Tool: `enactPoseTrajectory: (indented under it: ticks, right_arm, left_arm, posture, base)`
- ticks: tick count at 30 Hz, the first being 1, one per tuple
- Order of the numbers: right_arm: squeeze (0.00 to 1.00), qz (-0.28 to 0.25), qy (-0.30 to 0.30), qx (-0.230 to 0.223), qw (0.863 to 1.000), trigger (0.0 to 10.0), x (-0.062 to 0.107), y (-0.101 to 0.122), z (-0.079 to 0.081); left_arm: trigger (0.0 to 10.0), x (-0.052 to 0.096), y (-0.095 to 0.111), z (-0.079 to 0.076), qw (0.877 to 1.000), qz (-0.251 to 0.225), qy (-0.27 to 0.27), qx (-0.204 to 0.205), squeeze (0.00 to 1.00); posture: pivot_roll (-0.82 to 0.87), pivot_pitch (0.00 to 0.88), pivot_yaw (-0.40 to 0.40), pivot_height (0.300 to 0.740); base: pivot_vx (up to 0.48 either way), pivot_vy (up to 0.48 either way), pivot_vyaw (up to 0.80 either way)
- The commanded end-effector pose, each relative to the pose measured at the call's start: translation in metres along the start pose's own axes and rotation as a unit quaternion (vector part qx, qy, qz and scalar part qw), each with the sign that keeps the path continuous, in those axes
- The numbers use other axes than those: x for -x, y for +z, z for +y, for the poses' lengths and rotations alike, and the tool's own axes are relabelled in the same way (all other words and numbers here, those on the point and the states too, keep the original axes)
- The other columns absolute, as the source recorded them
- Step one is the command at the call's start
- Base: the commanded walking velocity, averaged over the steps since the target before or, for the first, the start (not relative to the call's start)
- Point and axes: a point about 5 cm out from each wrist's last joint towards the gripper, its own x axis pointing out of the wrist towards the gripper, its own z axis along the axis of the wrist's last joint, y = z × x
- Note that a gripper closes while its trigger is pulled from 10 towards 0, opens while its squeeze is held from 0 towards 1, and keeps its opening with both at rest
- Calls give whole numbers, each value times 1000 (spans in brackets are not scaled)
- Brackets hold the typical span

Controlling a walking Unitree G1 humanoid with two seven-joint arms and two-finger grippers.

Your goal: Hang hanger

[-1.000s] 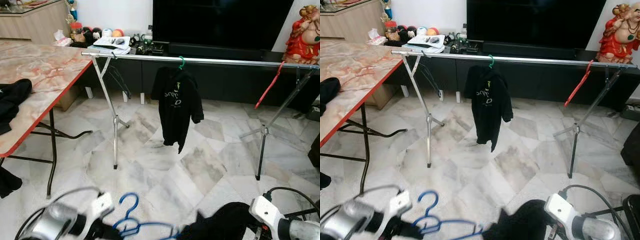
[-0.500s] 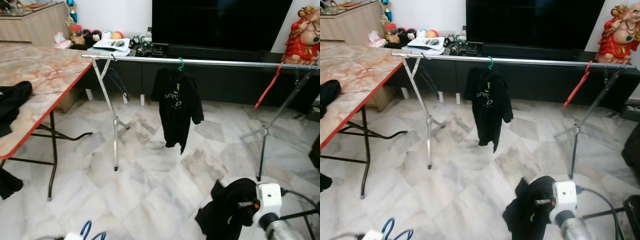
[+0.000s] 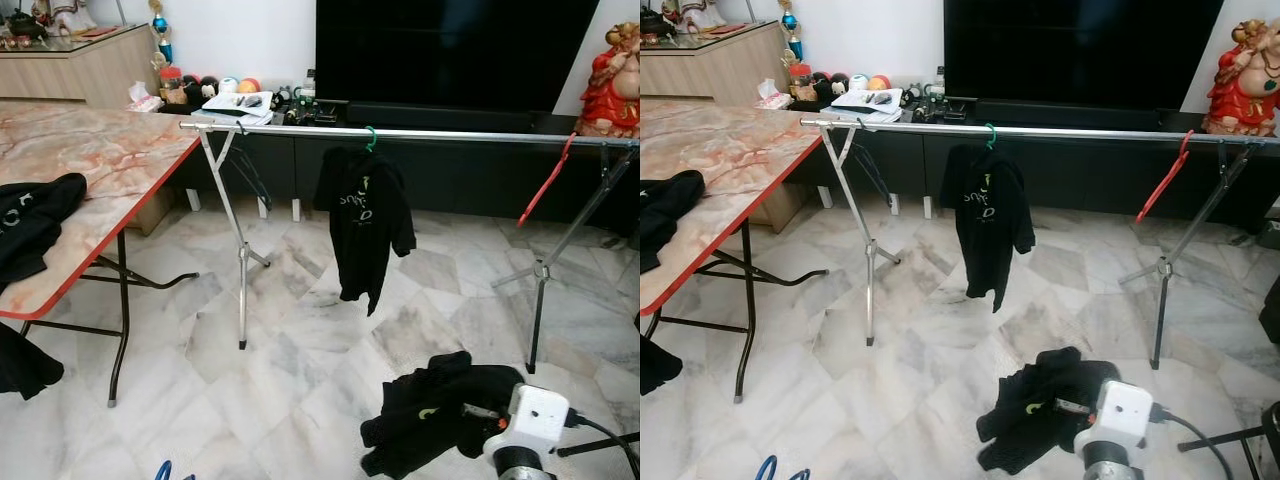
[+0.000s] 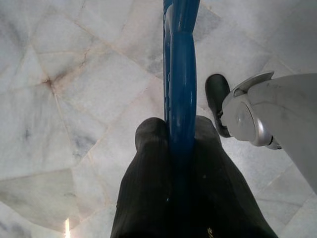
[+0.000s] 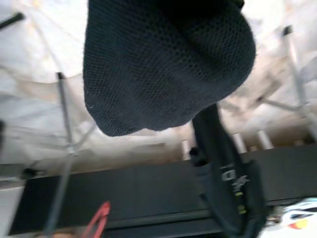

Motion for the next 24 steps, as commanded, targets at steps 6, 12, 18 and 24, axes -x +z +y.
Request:
enactPoseTrajectory:
  ticks: [6,12,18,24]
  right_arm:
    - [0,-15,-14,16,1000,10000,0,12,1]
    - [0,-10,-28,21,999,10000,0,12,-2]
    - [0,-17,-22,18,999,10000,-1,12,4]
    - [0,-17,-10,14,1000,10000,-1,11,10]
  left_arm:
    - [10000,-1,-3,-5,1000,8,-1,-6,0]
    - [10000,-3,2,-12,1000,6,-9,-7,0]
    - [10000,-3,2,-10,1000,9,-10,-8,0]
    - [10000,-3,2,-8,1000,12,-8,-9,0]
  posture:
    - [72,0,17,740]
    - [67,0,26,740]
    - [62,0,39,740]
    - [59,0,50,740]
  base:
    - [0,0,0]
    - [0,0,0]
    - [0,0,627]
    - [0,0,800]
